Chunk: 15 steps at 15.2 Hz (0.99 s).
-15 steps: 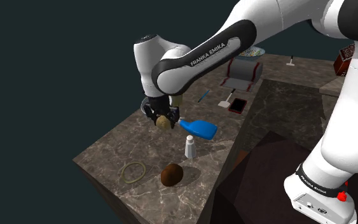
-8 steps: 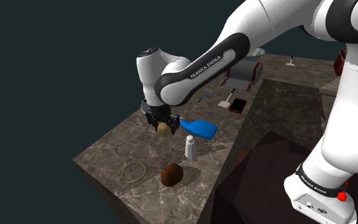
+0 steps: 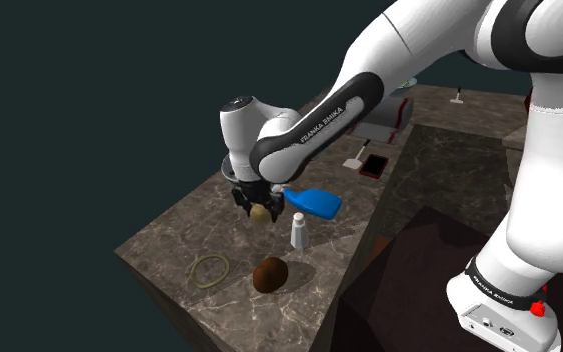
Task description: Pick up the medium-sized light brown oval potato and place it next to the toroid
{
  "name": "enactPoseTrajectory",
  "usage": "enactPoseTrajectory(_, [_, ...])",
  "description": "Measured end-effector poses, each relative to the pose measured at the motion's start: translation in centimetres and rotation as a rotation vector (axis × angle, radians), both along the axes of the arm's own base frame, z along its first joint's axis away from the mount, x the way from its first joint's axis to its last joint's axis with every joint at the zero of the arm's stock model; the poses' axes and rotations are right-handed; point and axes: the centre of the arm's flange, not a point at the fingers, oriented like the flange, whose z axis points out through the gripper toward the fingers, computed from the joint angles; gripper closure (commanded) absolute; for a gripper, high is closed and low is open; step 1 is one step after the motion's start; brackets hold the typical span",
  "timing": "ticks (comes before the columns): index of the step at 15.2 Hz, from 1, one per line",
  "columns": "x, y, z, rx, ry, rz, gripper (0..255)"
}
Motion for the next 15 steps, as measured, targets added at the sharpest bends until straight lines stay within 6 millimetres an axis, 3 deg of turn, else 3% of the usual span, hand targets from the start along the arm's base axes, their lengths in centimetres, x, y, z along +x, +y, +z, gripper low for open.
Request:
enactPoseTrajectory(5, [0.0,0.0,-2.7,0.0,0.0,0.0,255])
enactPoseTrajectory(11, [0.1,0.1,-3.0,0.0,0.0,0.0,255])
enactPoseTrajectory(12, [0.1,0.1,-3.0,0.0,0.0,0.0,0])
enactPoseTrajectory(15, [0.1,0.1,-3.0,0.0,0.0,0.0,0])
